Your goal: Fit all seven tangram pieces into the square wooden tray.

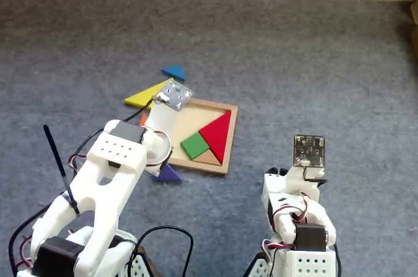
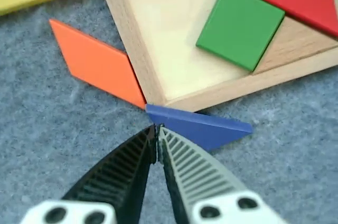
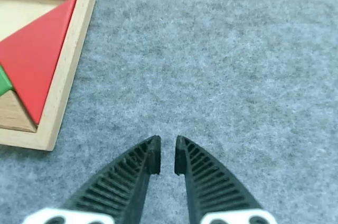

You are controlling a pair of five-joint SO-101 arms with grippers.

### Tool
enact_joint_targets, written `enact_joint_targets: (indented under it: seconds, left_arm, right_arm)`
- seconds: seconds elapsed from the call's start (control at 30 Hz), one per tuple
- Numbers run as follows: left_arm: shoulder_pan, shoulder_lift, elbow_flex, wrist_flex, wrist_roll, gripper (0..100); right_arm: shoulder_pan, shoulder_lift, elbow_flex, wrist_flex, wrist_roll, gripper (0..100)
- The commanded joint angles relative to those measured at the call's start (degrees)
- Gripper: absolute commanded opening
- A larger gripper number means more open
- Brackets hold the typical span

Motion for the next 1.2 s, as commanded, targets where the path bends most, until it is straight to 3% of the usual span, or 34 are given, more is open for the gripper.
enact_joint_targets:
  seconds: [0.0, 0.2, 0.8, 1.03, 1.17]
  left_arm:
    - [1.0, -1.3, 0.8, 1.5, 0.1, 3]
    - [1.0, -1.2, 6.6, -5.4, 0.1, 3]
    - [0.8, -1.6, 3.7, -9.4, 1.4, 3]
    - [2.0, -1.7, -5.3, 3.7, 2.8, 3]
    - [3.6, -1.3, -5.6, 6.6, 2.8, 3]
  right_arm:
    - [1.3, -0.8, 5.2, 0.0, 0.6, 6.6]
    - [1.3, -0.8, 5.2, 0.0, 0.6, 6.6]
    - [1.3, -0.8, 5.2, 0.0, 0.6, 6.6]
    - [1.3, -0.8, 5.2, 0.0, 0.6, 6.6]
    - [1.3, -0.8, 5.2, 0.0, 0.6, 6.6]
